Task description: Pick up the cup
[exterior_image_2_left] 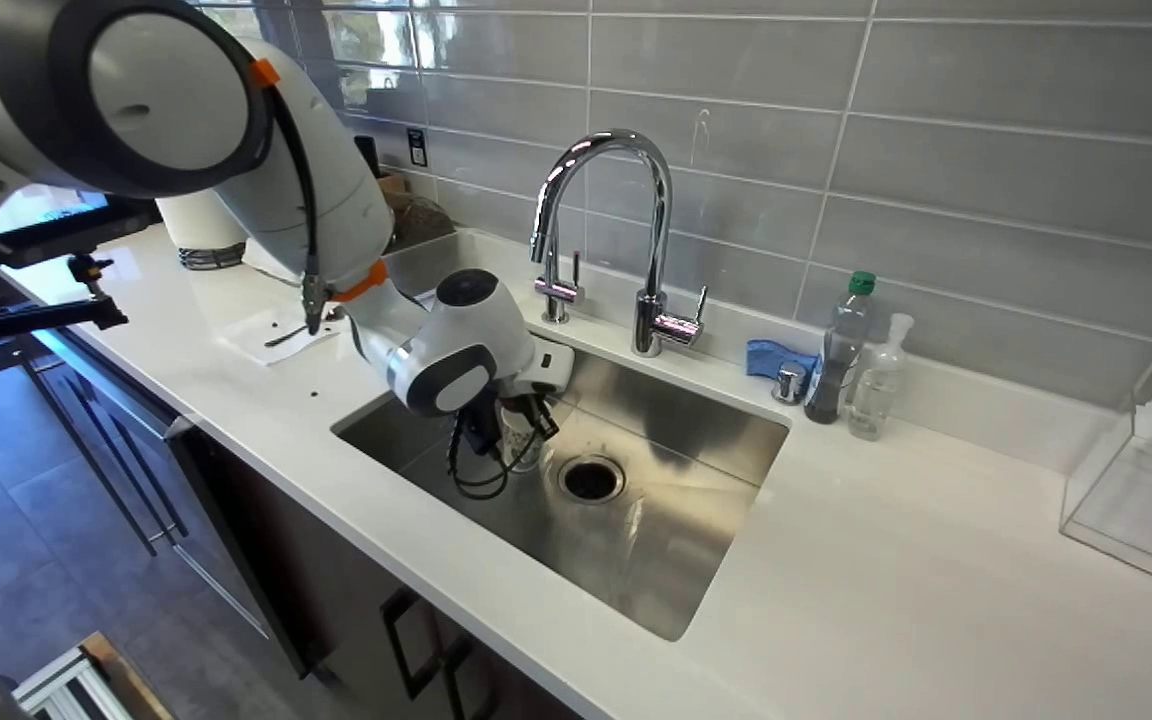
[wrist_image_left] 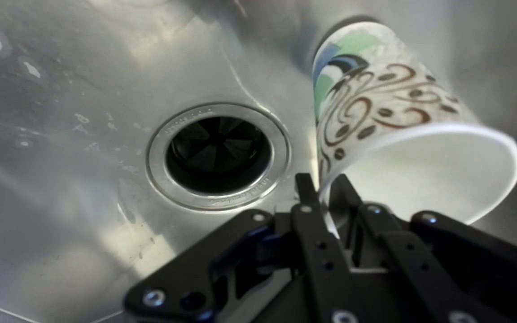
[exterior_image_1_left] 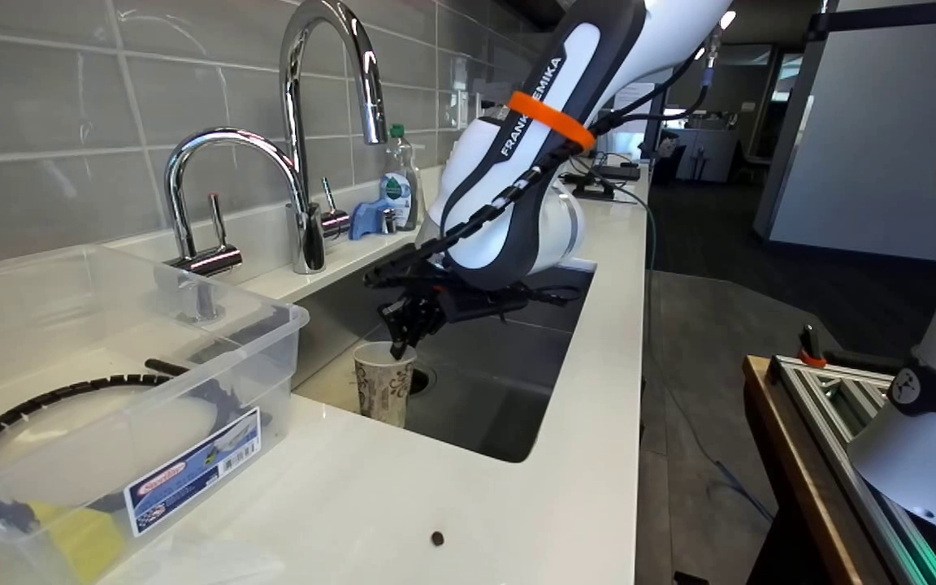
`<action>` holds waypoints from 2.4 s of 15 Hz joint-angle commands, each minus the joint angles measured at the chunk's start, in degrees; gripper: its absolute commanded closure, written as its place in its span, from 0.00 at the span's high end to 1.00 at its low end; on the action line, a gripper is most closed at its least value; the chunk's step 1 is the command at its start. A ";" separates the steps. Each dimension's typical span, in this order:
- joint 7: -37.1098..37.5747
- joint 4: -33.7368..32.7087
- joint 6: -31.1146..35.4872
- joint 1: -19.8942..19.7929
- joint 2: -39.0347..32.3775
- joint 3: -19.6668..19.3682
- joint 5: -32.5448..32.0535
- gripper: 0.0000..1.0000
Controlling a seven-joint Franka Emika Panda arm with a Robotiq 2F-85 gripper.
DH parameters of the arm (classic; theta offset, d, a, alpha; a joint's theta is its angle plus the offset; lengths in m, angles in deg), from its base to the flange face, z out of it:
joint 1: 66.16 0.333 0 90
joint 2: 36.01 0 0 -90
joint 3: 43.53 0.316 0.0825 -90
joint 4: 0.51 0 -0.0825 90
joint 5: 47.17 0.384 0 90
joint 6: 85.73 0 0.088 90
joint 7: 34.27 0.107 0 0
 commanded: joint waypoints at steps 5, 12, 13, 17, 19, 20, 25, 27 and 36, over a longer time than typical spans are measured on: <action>7.80 0.49 -1.17 4.44 0.53 -5.86 -3.99 0.01; 6.11 1.11 -1.78 2.46 1.38 -3.36 -6.17 0.01; 5.61 1.25 -1.30 1.90 1.51 -2.77 -6.56 0.01; 3.60 1.97 -1.35 -0.75 2.42 -0.08 -8.26 0.01; 2.74 2.25 -0.73 -2.18 2.58 1.09 -8.65 0.01; 2.30 2.41 -0.50 -2.89 2.66 1.60 -8.88 0.01; -0.40 2.98 0.05 -7.63 2.92 5.36 -9.68 0.01; -1.45 3.21 0.23 -9.51 2.90 6.88 -9.80 0.01; -6.23 4.07 0.95 -16.55 3.40 13.57 -10.34 0.52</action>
